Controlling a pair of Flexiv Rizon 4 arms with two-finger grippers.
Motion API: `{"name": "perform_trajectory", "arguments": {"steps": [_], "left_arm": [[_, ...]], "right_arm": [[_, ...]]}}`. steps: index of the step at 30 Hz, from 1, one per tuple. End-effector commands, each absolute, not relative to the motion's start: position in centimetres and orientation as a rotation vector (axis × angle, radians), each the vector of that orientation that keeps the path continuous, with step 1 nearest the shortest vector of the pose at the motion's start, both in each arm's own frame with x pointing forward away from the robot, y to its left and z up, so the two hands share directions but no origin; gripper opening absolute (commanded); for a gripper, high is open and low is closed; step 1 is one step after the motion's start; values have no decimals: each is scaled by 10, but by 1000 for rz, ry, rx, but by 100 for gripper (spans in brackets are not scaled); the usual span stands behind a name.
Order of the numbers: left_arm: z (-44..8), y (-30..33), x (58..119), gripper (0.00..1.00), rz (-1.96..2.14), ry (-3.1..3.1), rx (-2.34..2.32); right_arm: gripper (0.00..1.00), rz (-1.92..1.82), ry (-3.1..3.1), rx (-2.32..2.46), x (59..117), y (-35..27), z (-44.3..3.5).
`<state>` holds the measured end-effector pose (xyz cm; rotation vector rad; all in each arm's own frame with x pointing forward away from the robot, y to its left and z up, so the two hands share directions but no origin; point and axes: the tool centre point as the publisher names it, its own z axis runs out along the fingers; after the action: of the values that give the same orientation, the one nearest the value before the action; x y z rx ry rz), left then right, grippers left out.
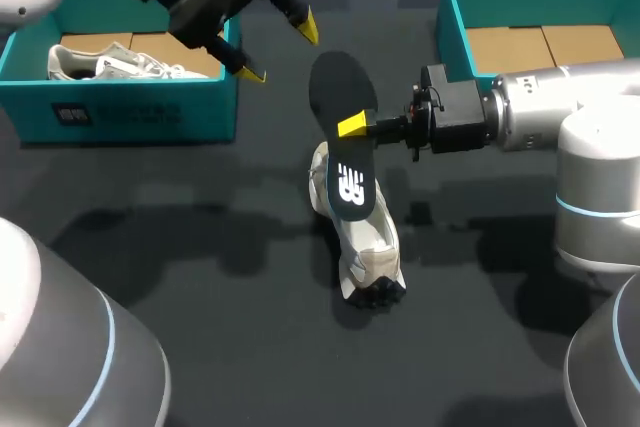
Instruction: Take the shoe out of the shoebox, open the shoe tongue, remove and reinsert the insole, then place the shoe into the shoebox
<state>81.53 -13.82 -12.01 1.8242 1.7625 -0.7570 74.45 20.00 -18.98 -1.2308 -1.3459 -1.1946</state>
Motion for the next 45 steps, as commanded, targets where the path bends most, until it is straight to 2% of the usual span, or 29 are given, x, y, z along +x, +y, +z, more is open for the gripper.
{"name": "perform_trajectory", "arguments": {"steps": [1, 18, 45], "left_arm": [[-130, -132, 811, 100, -1041, 1496, 1518], [-153, -113, 795, 100, -1073, 1472, 1314], [-161, -118, 788, 100, -1105, 1446, 1250]], "right_arm": [[0, -1194, -1347, -1234, 744, 202, -190], [0, -1194, -1347, -1234, 744, 202, -190], [0, -1244, -1277, -1199, 741, 210, -186]]}}
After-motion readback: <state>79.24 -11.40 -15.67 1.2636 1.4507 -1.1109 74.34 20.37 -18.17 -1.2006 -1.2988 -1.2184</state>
